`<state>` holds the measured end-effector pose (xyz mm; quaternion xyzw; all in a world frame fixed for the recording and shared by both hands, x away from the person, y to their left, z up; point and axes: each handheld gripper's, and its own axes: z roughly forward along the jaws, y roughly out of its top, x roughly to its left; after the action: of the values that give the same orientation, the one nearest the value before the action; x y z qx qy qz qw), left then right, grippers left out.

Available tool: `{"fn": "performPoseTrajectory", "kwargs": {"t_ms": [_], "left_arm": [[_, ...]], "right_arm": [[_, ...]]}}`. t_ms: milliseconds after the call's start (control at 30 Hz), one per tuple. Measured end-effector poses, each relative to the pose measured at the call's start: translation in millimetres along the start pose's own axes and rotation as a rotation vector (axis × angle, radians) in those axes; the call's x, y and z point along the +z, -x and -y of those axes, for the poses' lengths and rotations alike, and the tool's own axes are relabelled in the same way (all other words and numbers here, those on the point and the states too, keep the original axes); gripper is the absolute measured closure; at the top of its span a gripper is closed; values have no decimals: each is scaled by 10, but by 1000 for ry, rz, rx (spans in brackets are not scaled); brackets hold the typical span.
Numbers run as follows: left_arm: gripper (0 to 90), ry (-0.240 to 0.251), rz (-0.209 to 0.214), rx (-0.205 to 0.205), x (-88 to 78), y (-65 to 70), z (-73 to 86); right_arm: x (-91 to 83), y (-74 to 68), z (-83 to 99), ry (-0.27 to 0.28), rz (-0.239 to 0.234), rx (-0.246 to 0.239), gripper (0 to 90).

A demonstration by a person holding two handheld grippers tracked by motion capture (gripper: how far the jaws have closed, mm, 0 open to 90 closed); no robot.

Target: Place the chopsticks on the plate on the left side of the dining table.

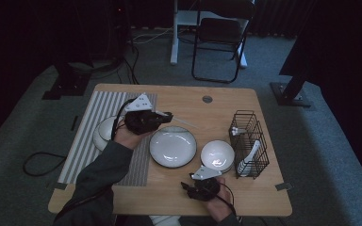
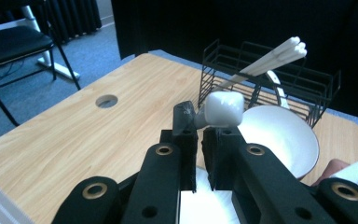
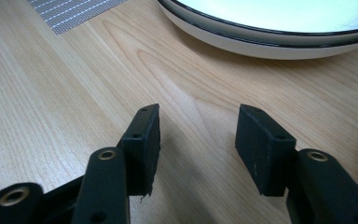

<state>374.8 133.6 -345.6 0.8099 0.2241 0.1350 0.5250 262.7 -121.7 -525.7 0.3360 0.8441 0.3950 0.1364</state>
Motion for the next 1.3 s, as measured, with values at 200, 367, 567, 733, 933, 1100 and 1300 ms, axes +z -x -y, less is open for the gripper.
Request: {"fn": "performPoseTrajectory", "kwargs": {"t_ms": [200,367,567,733,933,1100,1300], "left_arm": [[849,6,-22,-18,-148,-69,93],[848,2,-42,-28,-243,-108,163],[848,-9,-55,-34,-323,-141,246],[849,-13,-63,-42,-383,-165,315],[848,-14,-72,-47,-459,-176,376],[848,-17,-78,-49,-524,-172,424],[848,-20,-82,-55,-598,-157,481]], "right_arm": [[13,-27,-7,-6,12,-35,473],[14,-28,-8,-5,12,-33,472],[15,-29,-8,-6,9,-35,462],[17,-16,-16,-9,1,-50,462],[17,-34,-34,-16,-5,-55,493],[-16,-100,-110,3,-15,-69,505],[-78,-158,-267,33,-8,-104,527]]}}
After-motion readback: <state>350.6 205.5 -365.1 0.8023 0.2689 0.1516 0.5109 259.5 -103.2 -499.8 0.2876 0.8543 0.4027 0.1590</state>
